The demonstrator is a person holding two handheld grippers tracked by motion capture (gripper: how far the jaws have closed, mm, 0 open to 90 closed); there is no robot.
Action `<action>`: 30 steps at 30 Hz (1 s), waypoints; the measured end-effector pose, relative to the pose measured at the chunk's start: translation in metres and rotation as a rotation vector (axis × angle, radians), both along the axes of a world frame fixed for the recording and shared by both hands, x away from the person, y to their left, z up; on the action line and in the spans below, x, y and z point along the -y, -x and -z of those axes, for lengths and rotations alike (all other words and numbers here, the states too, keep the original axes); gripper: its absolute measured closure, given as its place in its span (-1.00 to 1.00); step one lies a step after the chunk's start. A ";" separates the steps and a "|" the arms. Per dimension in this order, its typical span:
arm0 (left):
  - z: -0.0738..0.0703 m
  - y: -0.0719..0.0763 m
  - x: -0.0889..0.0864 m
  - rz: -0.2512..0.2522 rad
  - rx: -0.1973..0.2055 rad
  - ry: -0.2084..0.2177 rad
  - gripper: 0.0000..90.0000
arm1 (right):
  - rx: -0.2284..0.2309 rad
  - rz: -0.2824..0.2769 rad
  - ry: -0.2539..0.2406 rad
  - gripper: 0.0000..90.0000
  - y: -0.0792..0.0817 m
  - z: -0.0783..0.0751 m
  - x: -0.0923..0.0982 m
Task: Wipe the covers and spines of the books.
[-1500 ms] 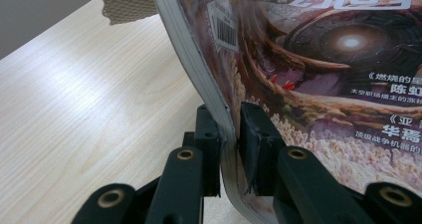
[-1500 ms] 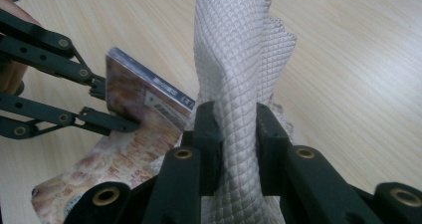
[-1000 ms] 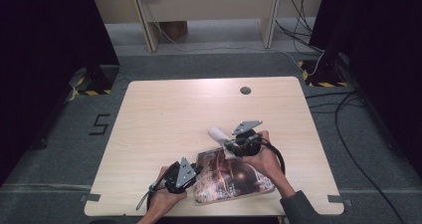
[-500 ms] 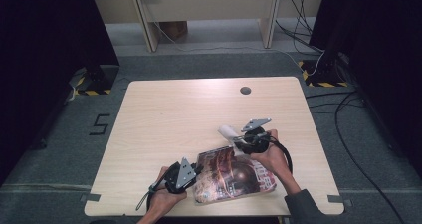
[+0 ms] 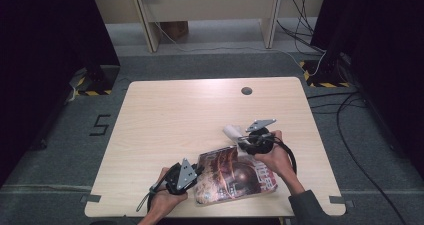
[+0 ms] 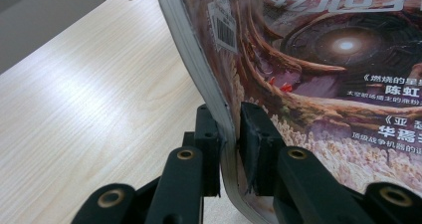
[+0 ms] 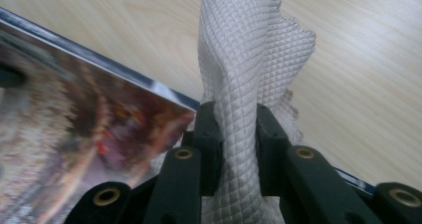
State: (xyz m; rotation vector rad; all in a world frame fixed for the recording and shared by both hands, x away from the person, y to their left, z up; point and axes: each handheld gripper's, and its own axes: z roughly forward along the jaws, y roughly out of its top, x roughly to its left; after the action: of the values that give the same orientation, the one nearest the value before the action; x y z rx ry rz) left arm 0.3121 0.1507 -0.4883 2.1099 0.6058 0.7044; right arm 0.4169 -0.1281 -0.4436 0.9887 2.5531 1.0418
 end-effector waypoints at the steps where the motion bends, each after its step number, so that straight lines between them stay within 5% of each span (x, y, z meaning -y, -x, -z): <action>1: 0.000 0.000 0.000 0.001 0.000 0.000 0.75 | 0.001 -0.013 -0.002 0.71 0.002 -0.002 -0.003; 7: -0.001 0.001 0.001 0.005 0.008 -0.003 0.75 | 0.025 -0.064 0.001 0.71 0.008 -0.008 -0.013; 23: -0.002 0.002 0.001 0.012 0.018 -0.012 0.75 | -0.021 0.097 0.058 0.71 -0.018 0.015 0.032; 30: -0.001 0.002 0.002 0.009 0.018 -0.013 0.75 | -0.025 0.108 0.062 0.71 -0.021 0.017 0.036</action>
State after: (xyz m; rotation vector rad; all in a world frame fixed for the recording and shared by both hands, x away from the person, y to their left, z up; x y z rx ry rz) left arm 0.3104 0.1491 -0.4868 2.1152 0.5830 0.7231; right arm 0.4376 -0.1642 -0.4607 1.1166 2.5041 0.9213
